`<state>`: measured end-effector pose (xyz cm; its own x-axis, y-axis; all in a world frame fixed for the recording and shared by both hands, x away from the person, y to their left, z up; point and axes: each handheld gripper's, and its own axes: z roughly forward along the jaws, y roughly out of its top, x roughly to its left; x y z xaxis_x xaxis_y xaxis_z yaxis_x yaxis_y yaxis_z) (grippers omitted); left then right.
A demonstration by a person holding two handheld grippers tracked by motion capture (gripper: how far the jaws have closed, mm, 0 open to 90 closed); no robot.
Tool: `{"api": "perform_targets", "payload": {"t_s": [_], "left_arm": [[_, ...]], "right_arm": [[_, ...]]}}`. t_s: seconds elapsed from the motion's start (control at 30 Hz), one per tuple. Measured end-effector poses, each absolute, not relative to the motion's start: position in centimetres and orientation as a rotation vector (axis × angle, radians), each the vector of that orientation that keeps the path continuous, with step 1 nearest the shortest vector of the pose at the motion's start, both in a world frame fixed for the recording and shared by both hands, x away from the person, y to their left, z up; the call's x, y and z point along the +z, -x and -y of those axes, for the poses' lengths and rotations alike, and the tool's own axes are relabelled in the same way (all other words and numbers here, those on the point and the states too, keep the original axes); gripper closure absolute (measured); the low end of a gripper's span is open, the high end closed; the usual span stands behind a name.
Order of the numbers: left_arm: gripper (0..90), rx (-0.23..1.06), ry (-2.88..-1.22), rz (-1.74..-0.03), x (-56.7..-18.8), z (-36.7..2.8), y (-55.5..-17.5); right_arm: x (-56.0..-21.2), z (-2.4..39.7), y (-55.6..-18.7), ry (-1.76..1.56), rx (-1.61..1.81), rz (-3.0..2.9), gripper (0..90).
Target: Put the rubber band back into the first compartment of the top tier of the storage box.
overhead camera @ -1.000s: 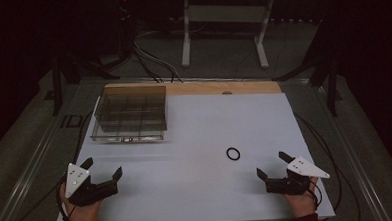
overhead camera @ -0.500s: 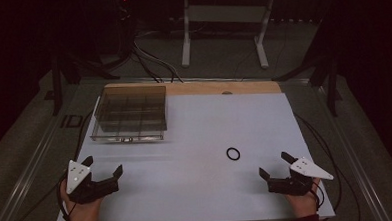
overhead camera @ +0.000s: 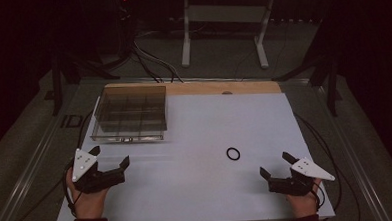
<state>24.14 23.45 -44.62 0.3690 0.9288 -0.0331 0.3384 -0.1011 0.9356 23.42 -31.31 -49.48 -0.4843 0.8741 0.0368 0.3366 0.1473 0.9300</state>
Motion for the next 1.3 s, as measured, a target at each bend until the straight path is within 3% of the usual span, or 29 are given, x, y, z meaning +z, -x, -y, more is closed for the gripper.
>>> {"api": "perform_targets", "payload": {"t_s": [1.3], "left_arm": [[0.6,0.653,-1.762,-0.961,-42.0,-14.6,-31.7]], "right_arm": [[-49.4,31.2,-23.3,-1.167,1.299,-1.906,0.0]]}}
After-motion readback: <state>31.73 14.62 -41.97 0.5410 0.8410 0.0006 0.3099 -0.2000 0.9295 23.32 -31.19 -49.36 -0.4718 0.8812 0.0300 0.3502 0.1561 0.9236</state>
